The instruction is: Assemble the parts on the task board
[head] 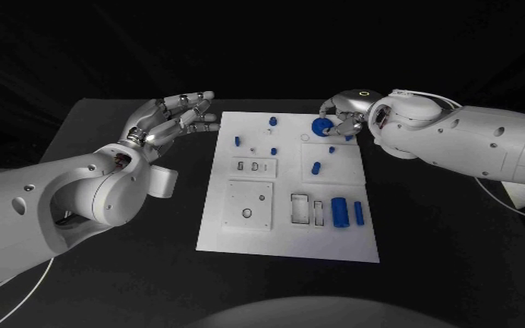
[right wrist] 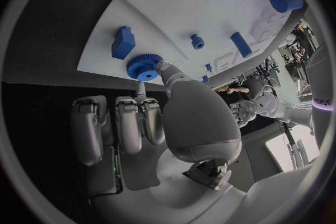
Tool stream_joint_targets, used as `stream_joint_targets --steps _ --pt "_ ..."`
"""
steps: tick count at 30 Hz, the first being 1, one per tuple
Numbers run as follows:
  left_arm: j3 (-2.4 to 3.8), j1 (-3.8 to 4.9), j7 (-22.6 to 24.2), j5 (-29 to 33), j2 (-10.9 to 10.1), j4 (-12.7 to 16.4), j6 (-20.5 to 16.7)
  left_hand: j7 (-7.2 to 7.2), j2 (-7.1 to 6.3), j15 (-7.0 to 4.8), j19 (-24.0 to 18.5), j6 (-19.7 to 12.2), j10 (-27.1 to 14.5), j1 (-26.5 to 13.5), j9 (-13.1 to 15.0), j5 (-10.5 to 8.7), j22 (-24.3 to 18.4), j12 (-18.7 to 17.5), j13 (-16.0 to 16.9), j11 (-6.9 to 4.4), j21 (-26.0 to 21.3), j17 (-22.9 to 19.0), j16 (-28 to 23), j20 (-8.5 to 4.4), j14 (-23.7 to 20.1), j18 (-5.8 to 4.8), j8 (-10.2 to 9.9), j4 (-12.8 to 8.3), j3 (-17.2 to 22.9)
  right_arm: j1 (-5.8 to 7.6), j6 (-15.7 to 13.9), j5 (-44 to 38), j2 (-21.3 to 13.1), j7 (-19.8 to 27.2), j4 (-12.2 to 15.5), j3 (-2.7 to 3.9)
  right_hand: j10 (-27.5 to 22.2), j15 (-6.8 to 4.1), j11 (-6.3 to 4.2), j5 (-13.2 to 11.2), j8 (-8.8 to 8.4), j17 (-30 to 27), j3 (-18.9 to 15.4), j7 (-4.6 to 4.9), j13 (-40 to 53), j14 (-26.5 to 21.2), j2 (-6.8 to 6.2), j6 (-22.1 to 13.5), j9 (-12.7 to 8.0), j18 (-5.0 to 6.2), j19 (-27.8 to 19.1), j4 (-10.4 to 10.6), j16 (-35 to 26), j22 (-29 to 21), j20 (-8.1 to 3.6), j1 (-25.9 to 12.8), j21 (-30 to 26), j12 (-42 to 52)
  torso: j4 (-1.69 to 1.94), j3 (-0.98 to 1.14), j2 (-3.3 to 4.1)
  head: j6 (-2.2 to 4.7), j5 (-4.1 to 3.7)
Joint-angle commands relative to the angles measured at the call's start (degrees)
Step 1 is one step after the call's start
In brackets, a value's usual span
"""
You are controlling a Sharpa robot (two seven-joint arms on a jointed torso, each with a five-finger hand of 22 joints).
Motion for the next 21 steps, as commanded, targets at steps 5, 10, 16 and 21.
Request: stream_joint_targets --steps 5,10,16,21 --pt "0.03 0.0 0.3 -0.3 0.1 0.1 1.1 0.32 -0.15 0.3 -0.4 0.1 -0.1 0.6 0.0 0.31 -0.1 0.2 -0.1 0.44 -0.3 -0.1 0.4 -0.03 -0.2 -0.61 0.2 -0.1 0.4 -0.3 1.2 -0.8 0.5 -0.3 -0.7 -0.02 5.8 0.38 0.41 1.3 0.02 15.1 0.9 0.03 15.1 6.2 -0.06 0.9 -0.2 -0.94 3.7 0.0 0.2 14.1 0.38 0.2 -0.2 0.2 0.0 -0.04 0.05 -0.17 0.05" --pt "0.03 0.0 0.3 -0.3 0.1 0.1 1.2 0.32 -0.15 0.3 -0.4 0.1 -0.1 0.6 0.0 0.31 -0.1 0.2 -0.1 0.44 -0.3 -0.1 0.4 -0.03 -0.2 -0.61 0.2 -0.1 0.4 -0.42 1.3 -0.8 0.7 -0.3 -0.9 -0.02 5.8 0.38 0.38 3.6 -0.35 15.1 1.9 -0.01 15.1 6.2 -0.23 2.5 -0.8 -0.91 3.6 0.0 0.2 14.1 0.38 0.1 -0.3 0.2 -0.04 -0.04 0.0 -0.31 0.11" --pt "0.03 0.0 0.1 -0.3 0.1 0.1 1.3 0.33 -0.15 0.33 -0.5 0.1 -0.1 0.6 0.0 0.3 -0.1 0.2 -0.1 0.47 -0.4 -0.1 0.4 -0.03 -0.2 -0.63 0.3 0.0 0.4 -0.49 1.5 -0.8 0.8 -0.3 -1.0 -0.02 5.8 0.26 0.28 9.3 -0.77 15.1 4.5 -0.1 15.1 6.2 -0.8 5.2 -1.5 -0.82 3.3 -1.0 0.2 13.9 0.28 1.0 -0.6 0.2 -0.04 -0.02 -0.01 -0.46 0.12" --pt "0.03 0.0 0.0 -0.3 0.1 0.0 1.4 0.33 -0.16 0.33 -0.5 0.1 -0.1 0.6 0.0 0.29 -0.1 0.2 -0.1 0.48 -0.4 -0.1 0.4 -0.04 -0.2 -0.64 0.3 0.0 0.4 -0.52 1.8 -1.0 0.9 -0.2 -1.2 -0.02 5.8 0.28 0.34 9.8 -0.96 15.1 5.7 0.06 15.1 6.2 -1.16 5.9 -1.6 -0.79 3.2 -1.9 0.2 13.9 0.27 1.8 -0.7 0.2 -0.06 -0.03 0.0 -0.46 0.11"
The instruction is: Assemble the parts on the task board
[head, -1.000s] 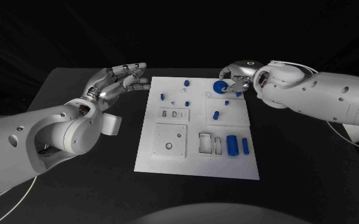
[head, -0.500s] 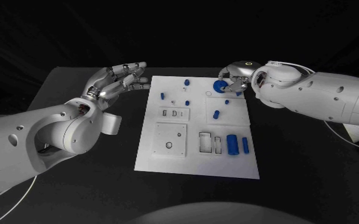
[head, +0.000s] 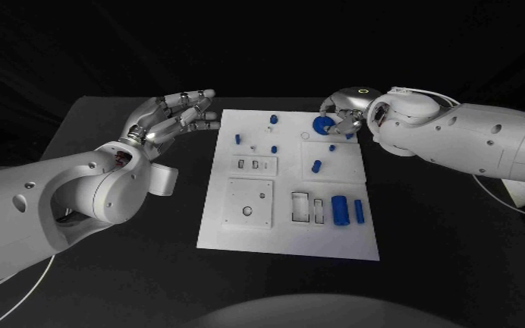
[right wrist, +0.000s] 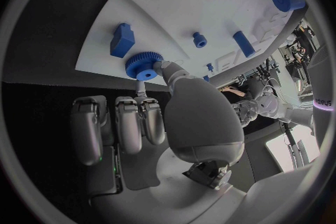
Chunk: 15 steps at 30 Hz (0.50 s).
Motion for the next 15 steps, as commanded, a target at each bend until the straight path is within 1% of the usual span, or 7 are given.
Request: stream_joint_targets --steps 1,5,10,15 --pt "0.04 0.01 0.1 -0.3 0.2 0.0 1.2 0.33 -0.16 0.33 -0.5 0.1 0.1 0.6 0.0 0.29 0.0 0.2 -0.1 0.27 -0.4 -0.1 0.2 -0.03 -0.2 -0.69 0.3 0.0 0.4 -0.33 1.7 -1.0 0.0 -0.1 -0.2 -0.22 5.9 0.3 0.38 0.4 -0.06 15.1 0.7 0.05 15.1 6.2 -0.04 1.0 0.2 -0.8 3.3 -0.4 0.2 13.9 0.28 0.7 -0.2 0.2 -0.04 0.0 -0.01 -0.03 0.0" --pt "0.04 0.0 0.0 -0.3 0.2 0.0 1.3 0.34 -0.16 0.34 -0.5 0.1 0.1 0.6 0.0 0.29 -0.1 0.3 -0.1 0.29 -0.4 -0.1 0.2 -0.03 -0.2 -0.7 0.3 0.0 0.4 -0.35 1.2 -1.0 0.1 0.4 -0.4 -0.22 5.9 0.36 0.49 0.8 0.19 15.1 1.2 0.15 15.1 6.2 -0.04 1.9 0.3 -0.84 3.4 -0.7 0.2 14.0 0.33 0.9 -0.1 0.2 -0.05 0.0 -0.03 -0.01 0.0" --pt "0.04 -0.02 0.0 -0.4 0.3 -0.1 1.4 0.34 -0.16 0.35 -0.5 0.1 0.1 0.6 0.0 0.29 -0.1 0.3 -0.1 0.3 -0.4 -0.1 0.2 -0.03 -0.2 -0.71 0.3 0.0 0.5 -0.37 -0.3 -0.9 0.2 1.2 -0.3 -0.22 5.9 0.43 0.59 1.2 0.59 15.1 1.6 0.23 15.1 6.2 -0.1 3.2 0.6 -0.93 3.7 -0.8 0.2 14.1 0.39 0.7 0.2 0.2 -0.04 0.0 -0.05 0.16 0.04" --pt "0.03 -0.04 0.0 -0.4 0.1 -0.1 1.5 0.36 -0.15 0.36 -0.6 0.0 0.1 0.6 0.0 0.3 -0.1 0.3 -0.1 0.32 -0.4 -0.1 0.2 -0.03 -0.2 -0.73 0.3 -0.1 0.5 -0.33 -2.3 -0.6 -0.2 1.7 0.9 -0.2 5.9 0.47 0.64 1.3 0.88 15.1 1.7 0.24 15.1 6.2 -0.36 4.4 0.7 -1.01 3.9 -0.7 0.2 14.2 0.43 0.2 0.4 0.2 -0.07 0.0 -0.03 0.27 0.33"
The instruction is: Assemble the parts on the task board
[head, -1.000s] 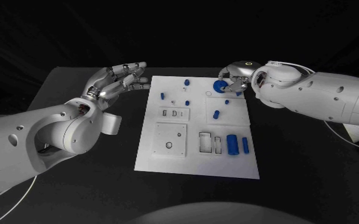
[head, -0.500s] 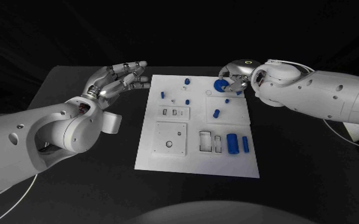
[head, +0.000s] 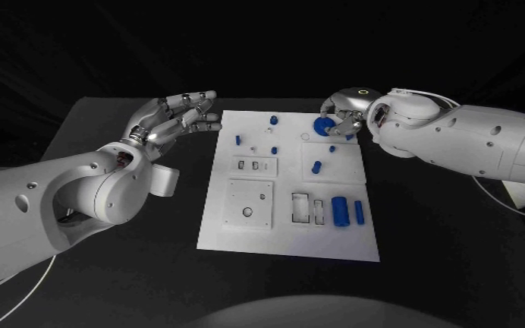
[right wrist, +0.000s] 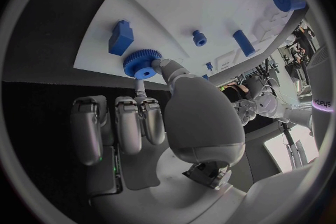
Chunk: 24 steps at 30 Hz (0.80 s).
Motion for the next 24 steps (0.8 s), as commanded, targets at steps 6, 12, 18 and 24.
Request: stream_joint_targets --steps 6,12,18,24 --pt "0.03 -0.02 0.2 -0.4 -0.3 0.1 1.1 0.36 -0.15 0.36 -0.5 0.0 0.1 0.6 0.0 0.3 -0.1 0.3 -0.1 0.32 -0.2 -0.1 0.2 0.09 -0.2 -0.75 0.3 0.1 0.4 0.84 -1.9 0.4 -0.8 1.1 3.9 -0.1 6.1 0.33 0.53 0.1 0.74 15.1 0.3 -1.07 15.1 6.0 -0.43 2.3 0.6 -1.01 3.9 0.3 0.2 14.2 0.48 -0.4 0.4 0.2 0.06 -0.02 0.07 0.13 0.09" --pt "0.02 -0.02 0.1 -0.4 -0.2 0.1 1.1 0.36 -0.15 0.36 -0.5 0.0 0.1 0.6 0.0 0.3 -0.1 0.3 -0.1 0.32 -0.2 -0.1 0.2 0.09 -0.2 -0.75 0.3 0.1 0.4 2.73 -1.6 1.1 0.1 1.2 7.0 -0.06 6.1 0.39 0.61 -0.3 0.68 15.1 0.3 -1.07 15.1 6.0 -0.5 2.6 0.6 -1.02 3.9 0.5 0.2 14.2 0.52 -0.7 0.4 0.2 0.08 -0.06 0.07 0.04 -0.05" --pt "0.02 -0.02 0.0 -0.4 0.0 0.0 1.1 0.36 -0.15 0.36 -0.5 0.0 0.1 0.6 0.0 0.3 -0.1 0.3 -0.1 0.32 -0.2 -0.1 0.2 0.09 -0.2 -0.75 0.3 0.1 0.4 3.41 0.1 1.5 2.7 1.3 7.2 -0.03 6.1 0.43 0.65 -0.7 0.44 15.1 0.3 -1.02 15.1 6.0 -0.52 2.6 0.4 -0.99 3.9 0.6 0.2 14.2 0.56 -0.9 0.3 0.2 0.33 -0.06 -0.04 0.06 -0.16" --pt "0.02 -0.01 -0.1 -0.4 0.1 0.1 1.0 0.36 -0.15 0.36 -0.5 0.0 0.1 0.6 0.0 0.3 -0.1 0.3 -0.1 0.32 -0.2 -0.1 0.2 0.09 -0.2 -0.75 0.3 0.1 0.4 3.64 1.4 1.9 6.0 1.8 5.7 0.0 6.1 0.47 0.69 -1.0 0.31 15.1 0.5 -1.01 15.1 6.0 -0.43 2.6 0.4 -0.94 3.7 0.6 0.2 14.1 0.59 -0.8 0.2 0.2 0.2 -0.08 -0.04 0.09 0.13"
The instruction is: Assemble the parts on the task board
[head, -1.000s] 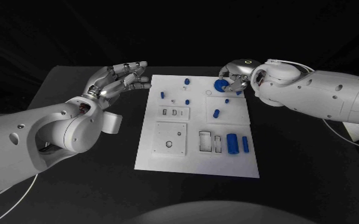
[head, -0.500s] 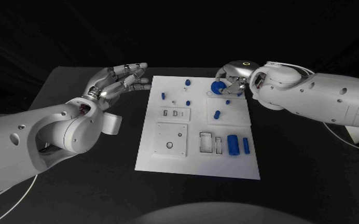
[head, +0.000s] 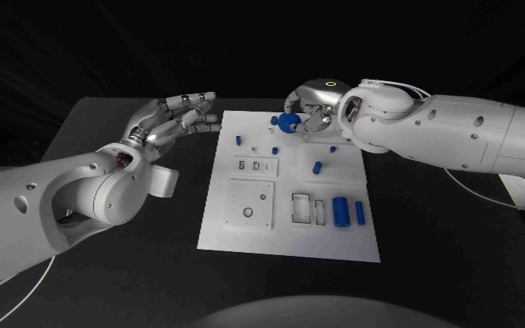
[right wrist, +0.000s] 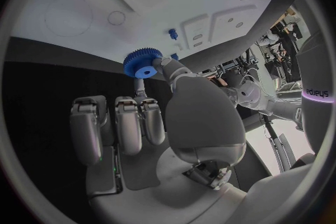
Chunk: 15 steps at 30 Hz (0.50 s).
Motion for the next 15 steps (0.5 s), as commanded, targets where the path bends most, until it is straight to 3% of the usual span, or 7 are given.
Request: stream_joint_targets --steps 1,15 --pt "0.04 0.03 0.2 -0.3 0.2 0.1 0.9 0.36 -0.15 0.36 -0.4 0.0 0.1 0.6 0.0 0.3 -0.1 0.3 -0.1 0.32 -0.2 -0.1 0.2 0.17 -0.2 -0.76 0.3 0.1 0.4 0.1 2.3 0.5 1.5 0.9 -1.0 0.04 6.1 0.48 0.3 -0.4 -0.35 15.1 0.1 -1.22 15.1 6.0 0.12 1.7 0.3 -0.94 3.5 0.2 0.2 14.1 0.39 -0.2 -0.1 0.2 -0.02 0.03 -0.03 0.05 0.21" --pt "0.05 0.03 0.1 -0.4 0.6 -0.1 1.0 0.39 -0.16 0.41 -0.5 0.0 0.1 0.7 0.0 0.29 -0.1 0.3 -0.1 0.37 -0.2 -0.1 0.3 0.17 -0.2 -0.8 0.3 0.1 0.5 -0.45 4.7 0.4 8.8 1.6 -7.2 0.06 6.1 0.59 0.41 -0.5 -0.77 15.1 0.6 -1.12 15.1 6.0 0.31 1.7 0.1 -0.83 3.1 -0.1 0.2 13.9 0.48 0.1 -0.4 0.2 0.02 0.15 0.08 0.09 0.29"
